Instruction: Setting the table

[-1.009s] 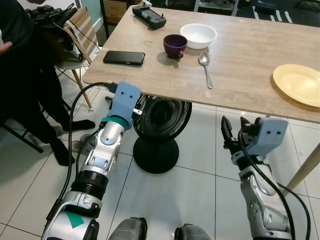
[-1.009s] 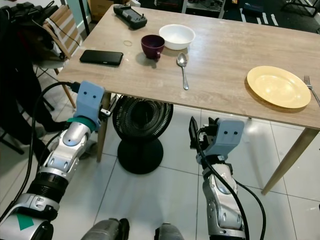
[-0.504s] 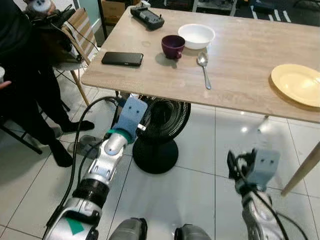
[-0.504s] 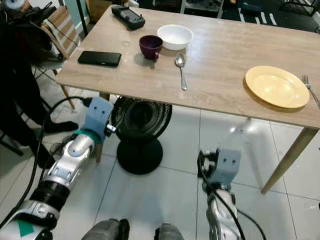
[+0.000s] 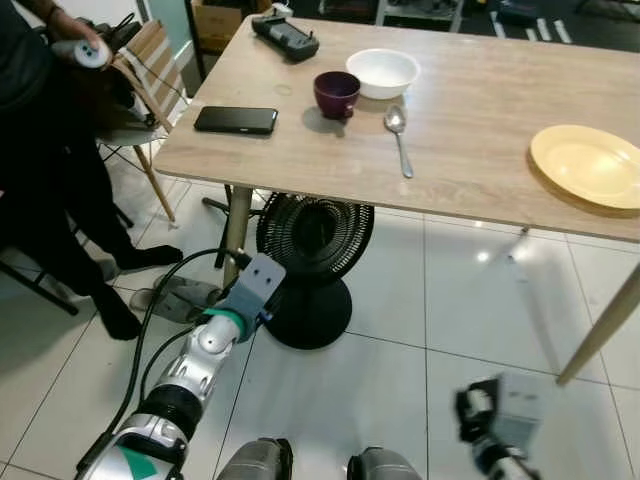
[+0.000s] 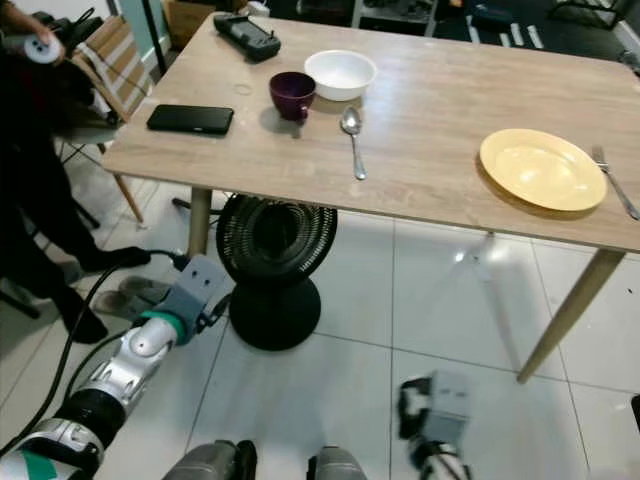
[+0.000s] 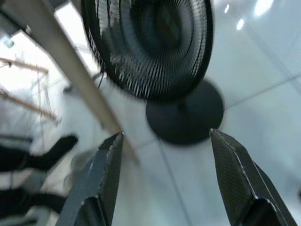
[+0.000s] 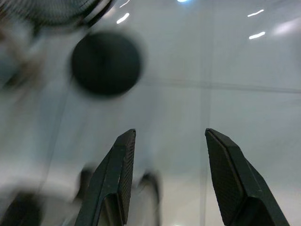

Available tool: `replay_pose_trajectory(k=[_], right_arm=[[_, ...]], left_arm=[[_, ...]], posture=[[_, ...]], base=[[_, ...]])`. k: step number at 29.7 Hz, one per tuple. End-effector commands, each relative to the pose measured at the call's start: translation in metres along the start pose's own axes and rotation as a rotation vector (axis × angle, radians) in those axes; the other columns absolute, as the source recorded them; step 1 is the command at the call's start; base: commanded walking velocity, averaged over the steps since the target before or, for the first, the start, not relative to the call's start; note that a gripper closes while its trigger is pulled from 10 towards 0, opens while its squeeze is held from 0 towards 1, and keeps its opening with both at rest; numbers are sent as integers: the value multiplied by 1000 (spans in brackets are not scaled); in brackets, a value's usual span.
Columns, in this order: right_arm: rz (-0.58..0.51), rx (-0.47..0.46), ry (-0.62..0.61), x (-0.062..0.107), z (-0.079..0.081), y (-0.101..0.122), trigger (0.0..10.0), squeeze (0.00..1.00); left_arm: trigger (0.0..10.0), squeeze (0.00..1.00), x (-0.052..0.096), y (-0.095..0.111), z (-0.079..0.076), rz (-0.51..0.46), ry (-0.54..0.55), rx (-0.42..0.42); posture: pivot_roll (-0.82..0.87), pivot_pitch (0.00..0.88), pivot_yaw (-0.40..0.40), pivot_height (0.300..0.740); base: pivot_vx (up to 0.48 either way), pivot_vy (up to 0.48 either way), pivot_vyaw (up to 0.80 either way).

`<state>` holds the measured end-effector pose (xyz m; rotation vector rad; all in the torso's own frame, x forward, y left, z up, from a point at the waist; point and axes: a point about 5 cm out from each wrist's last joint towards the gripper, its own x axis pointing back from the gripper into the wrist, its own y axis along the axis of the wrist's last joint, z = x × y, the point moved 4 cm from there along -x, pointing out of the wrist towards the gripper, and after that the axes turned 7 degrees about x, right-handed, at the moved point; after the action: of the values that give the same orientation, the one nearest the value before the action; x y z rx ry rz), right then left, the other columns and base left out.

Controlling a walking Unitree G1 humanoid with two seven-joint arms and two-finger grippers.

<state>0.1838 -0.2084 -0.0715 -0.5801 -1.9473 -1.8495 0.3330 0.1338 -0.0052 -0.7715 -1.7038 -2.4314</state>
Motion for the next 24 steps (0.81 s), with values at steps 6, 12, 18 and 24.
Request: replay_pose_trajectory(k=[6,12,18,24], right_arm=[[83,127,56,4,14,-29,10000,0],[31,163,42,-5,18,-14,10000,0],[-125,286,66,-28,34,31,10000,0],[-232,303,64,-28,43,54,10000,0]], left_arm=[[10000,0,25,-68,25,204,99,-21],[10000,0,32,-76,36,218,162,12],[10000,0,25,-62,35,152,177,62],[10000,0,13,-27,29,25,124,84]], posture=[[-18,2,51,740],[20,5,28,740],[58,0,14,740],[55,0,25,740]], base=[[0,0,0],[0,0,0],[0,0,0],[0,0,0]])
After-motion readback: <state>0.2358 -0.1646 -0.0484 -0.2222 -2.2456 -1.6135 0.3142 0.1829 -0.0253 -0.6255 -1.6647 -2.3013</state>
